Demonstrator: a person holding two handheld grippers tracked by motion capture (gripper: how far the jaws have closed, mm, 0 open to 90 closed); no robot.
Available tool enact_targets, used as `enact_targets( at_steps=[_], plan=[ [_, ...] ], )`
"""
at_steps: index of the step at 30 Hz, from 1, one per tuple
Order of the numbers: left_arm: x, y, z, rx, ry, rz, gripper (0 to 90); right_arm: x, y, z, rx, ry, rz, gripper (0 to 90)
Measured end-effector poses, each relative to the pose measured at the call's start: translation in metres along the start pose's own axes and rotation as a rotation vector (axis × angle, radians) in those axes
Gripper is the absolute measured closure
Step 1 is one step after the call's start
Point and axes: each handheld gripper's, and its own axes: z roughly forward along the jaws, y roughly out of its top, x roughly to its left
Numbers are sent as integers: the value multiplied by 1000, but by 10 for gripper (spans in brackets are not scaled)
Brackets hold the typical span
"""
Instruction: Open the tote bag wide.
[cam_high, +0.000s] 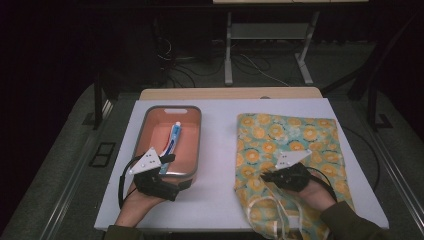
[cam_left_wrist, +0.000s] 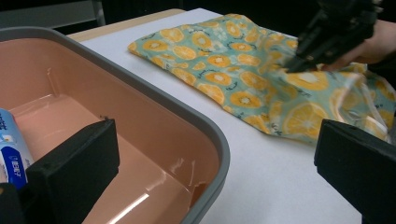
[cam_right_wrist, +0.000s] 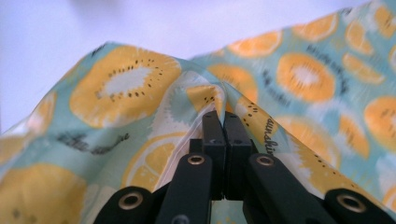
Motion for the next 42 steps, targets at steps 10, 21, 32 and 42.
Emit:
enact_targets(
  at_steps=[10,21,32,42],
  plan=[
    [0,0,0,0,-2,0,0,-1,14,-14,-47,78,-9,577],
    [0,0,1,6,2,3,0,42,33,1,-43,188,-72,330],
    [0,0,1,8,3,5,0,54,23,38,126,173,-152,656],
    [-1,1,1,8,4,2,0,45,31,41,99,149,-124,896]
  ],
)
